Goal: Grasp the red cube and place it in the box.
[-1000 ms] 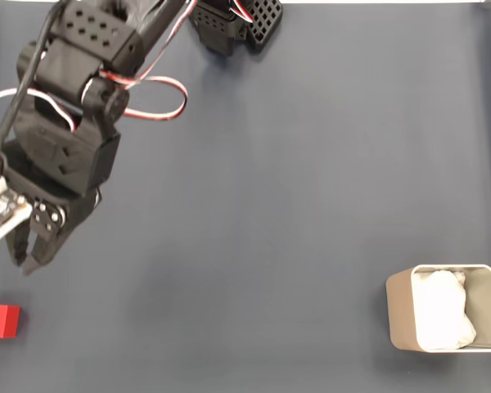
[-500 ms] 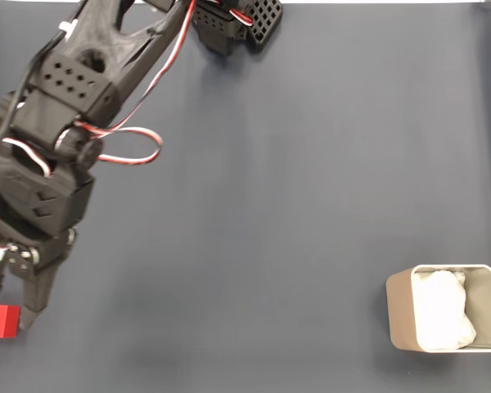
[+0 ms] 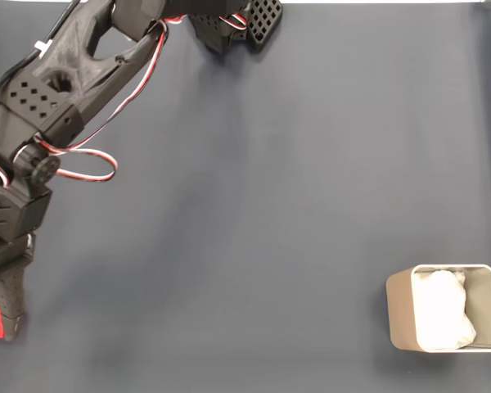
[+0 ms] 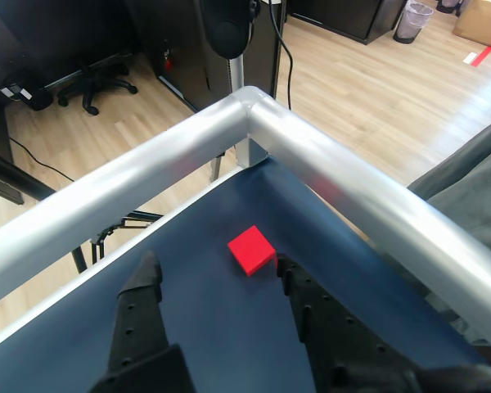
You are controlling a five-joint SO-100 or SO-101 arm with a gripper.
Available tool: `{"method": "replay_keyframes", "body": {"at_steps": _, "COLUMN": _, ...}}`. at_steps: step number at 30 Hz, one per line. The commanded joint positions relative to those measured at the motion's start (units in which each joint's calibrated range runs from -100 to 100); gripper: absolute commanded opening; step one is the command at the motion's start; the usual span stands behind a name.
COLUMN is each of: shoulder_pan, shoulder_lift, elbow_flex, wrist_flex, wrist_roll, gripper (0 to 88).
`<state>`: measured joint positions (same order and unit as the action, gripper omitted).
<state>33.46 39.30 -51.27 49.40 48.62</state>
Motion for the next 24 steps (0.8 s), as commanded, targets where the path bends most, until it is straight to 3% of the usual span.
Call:
{"method": "replay_keyframes", "body": {"at_steps": 1, "shoulder_pan": 1.5, "shoulder_lift": 1.5, "elbow_flex": -5.4, "wrist_flex": 0.1, "wrist_roll": 1.7, "gripper": 38.7}}
{"method": "replay_keyframes", "body": {"at_steps": 9, "shoulder_pan": 1.8, "shoulder_lift": 6.0, "elbow_flex": -8.6, "wrist_flex": -0.2, "wrist_roll": 3.0, "gripper": 45.5}}
{"method": "replay_keyframes", "body": {"at_steps": 24, "shoulder_pan": 1.0, "shoulder_lift": 14.6, "elbow_flex": -16.1, "wrist_flex": -1.5, "wrist_roll": 4.1, "gripper": 50.1}}
